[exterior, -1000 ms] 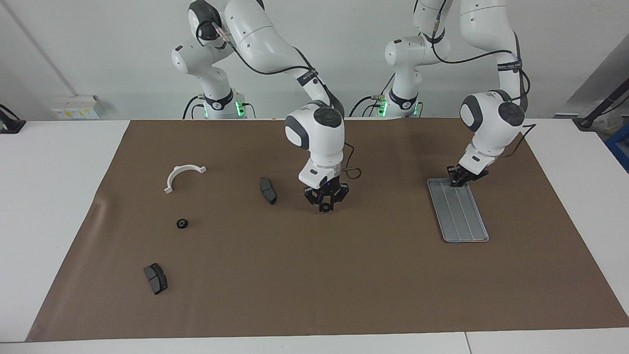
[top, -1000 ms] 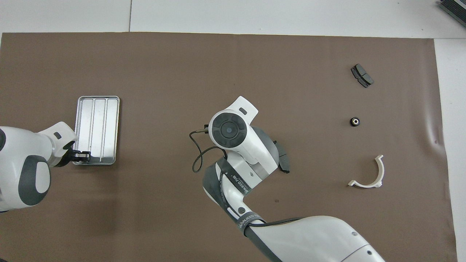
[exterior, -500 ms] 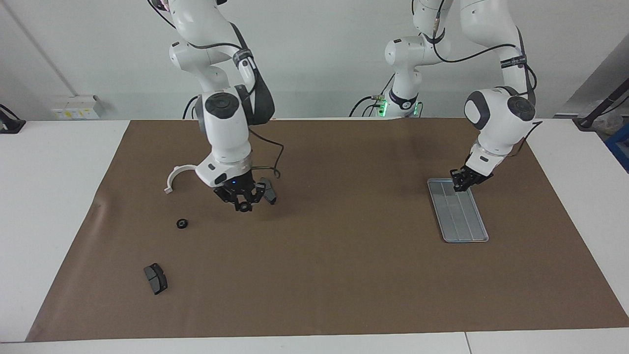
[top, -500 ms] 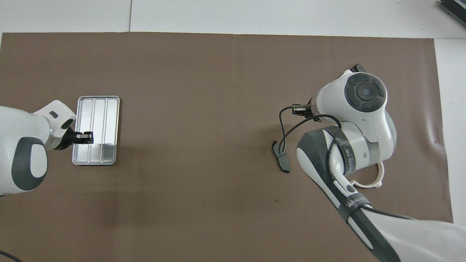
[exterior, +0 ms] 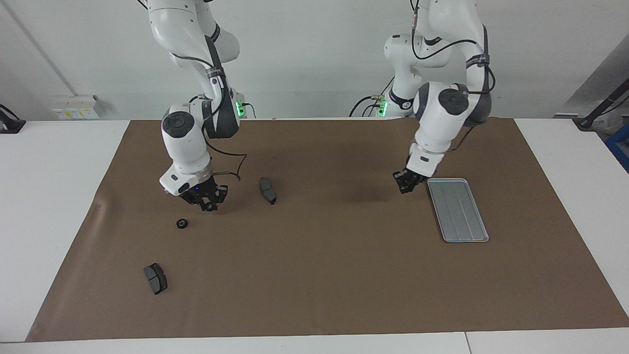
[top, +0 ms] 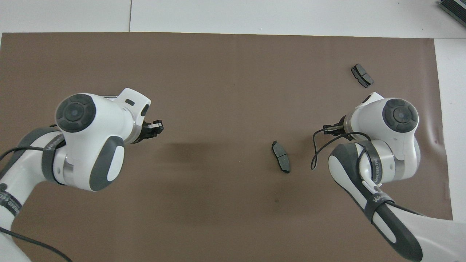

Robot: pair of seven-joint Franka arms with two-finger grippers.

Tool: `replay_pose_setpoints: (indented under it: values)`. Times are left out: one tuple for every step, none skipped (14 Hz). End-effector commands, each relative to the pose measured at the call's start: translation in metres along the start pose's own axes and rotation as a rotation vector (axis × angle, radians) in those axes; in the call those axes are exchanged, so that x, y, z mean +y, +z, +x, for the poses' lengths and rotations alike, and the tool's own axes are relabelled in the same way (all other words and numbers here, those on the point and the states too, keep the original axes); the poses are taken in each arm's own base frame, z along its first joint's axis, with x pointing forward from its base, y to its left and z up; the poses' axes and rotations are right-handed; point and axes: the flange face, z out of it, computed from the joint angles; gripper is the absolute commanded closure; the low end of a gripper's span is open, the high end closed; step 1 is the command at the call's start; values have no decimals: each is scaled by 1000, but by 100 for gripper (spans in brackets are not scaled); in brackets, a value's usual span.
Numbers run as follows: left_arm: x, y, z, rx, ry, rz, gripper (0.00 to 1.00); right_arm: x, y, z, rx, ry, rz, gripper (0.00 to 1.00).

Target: Place bearing gear from tray to pile

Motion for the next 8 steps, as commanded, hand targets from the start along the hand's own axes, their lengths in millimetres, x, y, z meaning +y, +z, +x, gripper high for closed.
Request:
replay_pose_setpoints:
  values:
    - [71,-5,-15,-9,-44,1,100,3,8,-23,10,-16,17,97]
    - [99,-1,-19,-21,-57,10,100,3,9,-23,7,-18,17,81]
    - [127,9,-23,-30,-60,16,100,3,9,-23,7,-16,17,38]
    - [156,25,-26,-35,-65,20,100,3,9,-23,5,2,24,0]
    - [170,36,-25,-31,-77,16,100,2,6,-20,9,13,34,0]
    - [173,42,-22,-30,-78,20,100,1,1,-16,21,16,37,0]
    - [174,50,-21,-30,-78,22,100,-2,-15,-7,42,23,39,0]
    - [175,60,-18,-21,-78,18,100,-3,-27,0,44,36,40,0]
